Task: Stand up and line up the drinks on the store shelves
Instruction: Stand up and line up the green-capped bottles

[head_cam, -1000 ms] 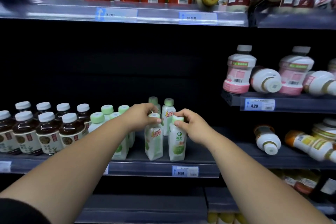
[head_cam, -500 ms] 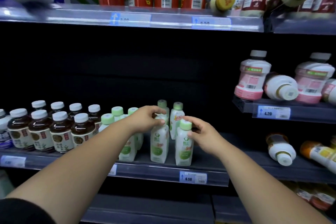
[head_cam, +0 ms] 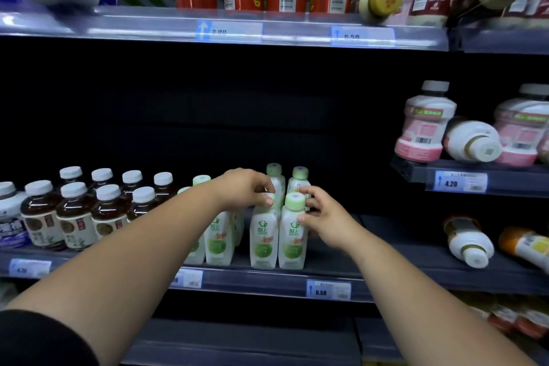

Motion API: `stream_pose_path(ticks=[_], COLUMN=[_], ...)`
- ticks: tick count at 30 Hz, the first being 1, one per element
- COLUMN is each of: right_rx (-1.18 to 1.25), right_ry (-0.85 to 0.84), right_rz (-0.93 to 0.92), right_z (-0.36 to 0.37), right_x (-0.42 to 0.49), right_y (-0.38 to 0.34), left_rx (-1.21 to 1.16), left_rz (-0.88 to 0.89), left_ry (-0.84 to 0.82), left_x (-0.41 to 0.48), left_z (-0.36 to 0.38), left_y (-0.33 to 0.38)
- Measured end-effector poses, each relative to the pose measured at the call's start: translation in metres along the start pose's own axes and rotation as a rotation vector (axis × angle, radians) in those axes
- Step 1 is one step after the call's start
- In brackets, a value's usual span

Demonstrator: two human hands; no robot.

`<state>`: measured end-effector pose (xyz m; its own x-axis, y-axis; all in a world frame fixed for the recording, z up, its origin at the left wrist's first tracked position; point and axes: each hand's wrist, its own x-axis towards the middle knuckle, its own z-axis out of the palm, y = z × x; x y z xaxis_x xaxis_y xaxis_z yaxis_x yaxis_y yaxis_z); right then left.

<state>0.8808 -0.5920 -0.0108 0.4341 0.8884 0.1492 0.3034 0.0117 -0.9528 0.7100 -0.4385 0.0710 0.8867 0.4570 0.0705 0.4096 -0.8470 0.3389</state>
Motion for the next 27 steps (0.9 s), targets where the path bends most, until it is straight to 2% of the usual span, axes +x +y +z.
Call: stream_pose_path(ticks=[6,12,18,22,25,27], right_rx=[0.049,0.065,-0.001,-0.013,-0.007,-0.021], right_ry=[0.004,0.004,0.019,0.175,0.301,0.35], right_rz=[0.041,0.067,0.062,-0.003,-0.061,-0.079], right_z=[0.012,0.034,0.04,0.038,0.035,0.032], right_x=[-0.001,0.002,0.005,0.006,0.012,0.017], right_y=[-0.006,-0.016,-0.023,-0.025,-0.022,-0.019], left_rx=[-0.006,-0.119,-0.129,-0.183,-0.31,-0.31], left_rz=[0.036,0.048,0.123,0.188,0.178,0.168], left_ry=[-0.029,-0.051,-0.026,0.034,0.074,0.089], left_x=[0.002,-0.004,-0.005,-0.003,0.004,0.012], left_z=[-0.004,-0.016,-0.015,-0.015,-0.019,-0.02], left_y=[-0.017,-0.041,-0.054,-0.058,-0.06,-0.06])
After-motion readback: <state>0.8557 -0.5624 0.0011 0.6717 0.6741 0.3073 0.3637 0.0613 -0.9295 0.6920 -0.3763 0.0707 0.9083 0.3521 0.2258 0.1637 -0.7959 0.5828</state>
